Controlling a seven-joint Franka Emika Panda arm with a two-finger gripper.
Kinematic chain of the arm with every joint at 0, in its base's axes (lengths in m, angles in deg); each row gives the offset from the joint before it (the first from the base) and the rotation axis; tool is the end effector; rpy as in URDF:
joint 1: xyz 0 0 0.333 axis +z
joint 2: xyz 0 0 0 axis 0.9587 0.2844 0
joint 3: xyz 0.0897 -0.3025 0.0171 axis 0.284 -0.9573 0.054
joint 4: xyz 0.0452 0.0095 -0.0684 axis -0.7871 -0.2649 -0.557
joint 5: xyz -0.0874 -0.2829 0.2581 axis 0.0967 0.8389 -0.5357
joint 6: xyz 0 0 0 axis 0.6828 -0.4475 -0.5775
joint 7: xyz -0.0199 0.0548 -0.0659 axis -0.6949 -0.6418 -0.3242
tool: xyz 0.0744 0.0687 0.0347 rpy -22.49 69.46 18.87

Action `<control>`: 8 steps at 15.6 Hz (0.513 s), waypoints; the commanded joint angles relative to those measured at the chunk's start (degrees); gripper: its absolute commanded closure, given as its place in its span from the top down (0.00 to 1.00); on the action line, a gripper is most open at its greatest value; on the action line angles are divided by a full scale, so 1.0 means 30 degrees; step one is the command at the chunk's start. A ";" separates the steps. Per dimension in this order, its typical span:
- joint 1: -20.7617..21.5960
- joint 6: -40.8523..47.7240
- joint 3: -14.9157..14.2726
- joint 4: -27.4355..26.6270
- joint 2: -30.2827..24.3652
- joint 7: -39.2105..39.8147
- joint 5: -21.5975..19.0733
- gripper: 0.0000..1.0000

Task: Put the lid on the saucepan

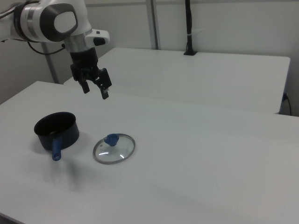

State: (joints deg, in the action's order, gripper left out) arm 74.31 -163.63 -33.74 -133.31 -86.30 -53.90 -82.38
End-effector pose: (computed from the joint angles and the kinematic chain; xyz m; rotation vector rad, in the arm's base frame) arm 0.5685 0.0066 0.5758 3.1031 -0.1849 0.0516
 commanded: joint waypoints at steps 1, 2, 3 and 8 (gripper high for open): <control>0.0016 0.0201 0.0035 -0.0406 -0.0260 0.0475 -0.0008 1.00; 0.0045 0.0056 0.0064 -0.0464 -0.0260 0.0709 0.0138 1.00; 0.0046 -0.0090 0.0064 -0.0523 -0.0202 0.0885 0.0168 1.00; -0.0042 -0.1611 0.0035 -0.1254 0.0061 0.1968 0.0256 1.00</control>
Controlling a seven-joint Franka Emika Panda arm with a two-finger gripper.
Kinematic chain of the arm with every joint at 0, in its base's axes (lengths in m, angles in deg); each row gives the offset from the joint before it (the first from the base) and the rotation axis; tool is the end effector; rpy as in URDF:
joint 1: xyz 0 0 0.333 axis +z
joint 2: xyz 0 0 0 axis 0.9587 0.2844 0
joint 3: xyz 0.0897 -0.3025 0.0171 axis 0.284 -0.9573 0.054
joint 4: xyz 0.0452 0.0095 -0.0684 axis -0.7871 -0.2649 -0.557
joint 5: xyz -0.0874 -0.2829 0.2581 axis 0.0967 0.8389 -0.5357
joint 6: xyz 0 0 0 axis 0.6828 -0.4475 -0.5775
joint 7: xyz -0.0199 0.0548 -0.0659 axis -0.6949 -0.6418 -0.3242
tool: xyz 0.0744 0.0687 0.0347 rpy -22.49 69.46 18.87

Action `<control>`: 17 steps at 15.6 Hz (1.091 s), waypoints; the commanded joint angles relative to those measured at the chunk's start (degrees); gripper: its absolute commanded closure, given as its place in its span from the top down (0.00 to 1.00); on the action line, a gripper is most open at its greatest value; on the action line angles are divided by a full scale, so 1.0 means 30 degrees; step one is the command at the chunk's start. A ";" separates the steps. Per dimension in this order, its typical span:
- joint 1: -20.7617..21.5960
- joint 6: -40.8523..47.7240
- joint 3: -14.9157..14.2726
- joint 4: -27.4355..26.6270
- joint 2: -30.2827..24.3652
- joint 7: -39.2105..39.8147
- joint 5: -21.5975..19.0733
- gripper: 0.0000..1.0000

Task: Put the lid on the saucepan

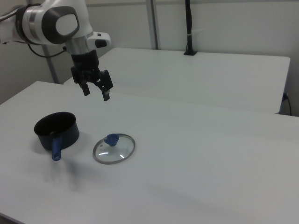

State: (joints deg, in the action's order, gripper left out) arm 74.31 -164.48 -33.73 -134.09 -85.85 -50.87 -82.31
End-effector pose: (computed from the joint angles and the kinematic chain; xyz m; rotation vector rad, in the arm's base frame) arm 0.5709 0.0067 0.5661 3.1048 -0.1011 0.0400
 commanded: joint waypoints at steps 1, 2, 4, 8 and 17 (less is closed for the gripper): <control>-0.0044 -0.1563 0.0059 -0.1169 0.0144 0.1164 0.0233 1.00; -0.0073 -0.1826 0.0030 -0.1286 0.0495 0.1427 0.0233 1.00; -0.0044 -0.2616 0.0059 -0.1346 0.1577 0.2130 0.0408 1.00; 0.0161 -0.3964 0.0088 -0.1929 0.2928 0.2192 0.0438 1.00; 0.0777 -0.7332 0.0206 -0.3309 0.5095 0.2192 0.0907 1.00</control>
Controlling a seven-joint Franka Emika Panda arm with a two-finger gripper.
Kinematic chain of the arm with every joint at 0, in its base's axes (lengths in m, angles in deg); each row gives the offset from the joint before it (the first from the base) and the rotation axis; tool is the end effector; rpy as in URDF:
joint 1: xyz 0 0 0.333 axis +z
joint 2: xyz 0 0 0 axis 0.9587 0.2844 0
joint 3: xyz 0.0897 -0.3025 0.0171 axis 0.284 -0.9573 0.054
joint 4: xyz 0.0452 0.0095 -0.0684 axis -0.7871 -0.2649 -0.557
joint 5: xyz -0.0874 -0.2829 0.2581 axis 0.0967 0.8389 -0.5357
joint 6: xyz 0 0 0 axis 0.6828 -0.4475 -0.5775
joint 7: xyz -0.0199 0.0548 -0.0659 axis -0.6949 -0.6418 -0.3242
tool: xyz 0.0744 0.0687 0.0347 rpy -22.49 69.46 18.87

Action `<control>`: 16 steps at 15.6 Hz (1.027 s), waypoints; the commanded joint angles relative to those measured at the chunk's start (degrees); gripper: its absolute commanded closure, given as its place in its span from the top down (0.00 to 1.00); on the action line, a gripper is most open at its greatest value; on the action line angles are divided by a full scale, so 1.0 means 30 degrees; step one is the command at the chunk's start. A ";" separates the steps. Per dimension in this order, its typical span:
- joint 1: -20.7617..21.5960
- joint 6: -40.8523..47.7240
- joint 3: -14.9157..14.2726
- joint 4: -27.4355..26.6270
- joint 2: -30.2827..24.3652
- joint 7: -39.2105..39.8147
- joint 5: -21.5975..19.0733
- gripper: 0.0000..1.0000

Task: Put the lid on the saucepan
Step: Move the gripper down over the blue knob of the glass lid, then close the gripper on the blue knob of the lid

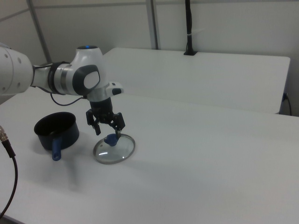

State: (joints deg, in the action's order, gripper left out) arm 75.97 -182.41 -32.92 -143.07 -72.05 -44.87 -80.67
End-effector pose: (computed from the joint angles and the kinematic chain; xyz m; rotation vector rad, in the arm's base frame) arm 0.6118 0.0331 0.3750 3.0820 0.1677 -0.0919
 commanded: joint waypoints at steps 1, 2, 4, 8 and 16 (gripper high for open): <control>0.0251 -0.1620 -0.0063 -0.0316 0.0702 0.0192 0.0359 1.00; 0.0252 -0.1710 -0.0063 -0.0287 0.0878 0.0192 0.0359 1.00; 0.0223 -0.2090 -0.0063 -0.0287 0.0938 0.0221 0.0330 0.85; 0.0222 -0.2179 -0.0063 -0.0287 0.1113 0.0338 0.0359 0.64; 0.0193 -0.1918 -0.0063 -0.0024 0.0384 0.0047 0.0272 0.41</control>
State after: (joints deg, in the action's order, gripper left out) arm 76.27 -187.86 -32.89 -143.03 -68.45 -44.67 -80.55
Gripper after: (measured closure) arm 0.392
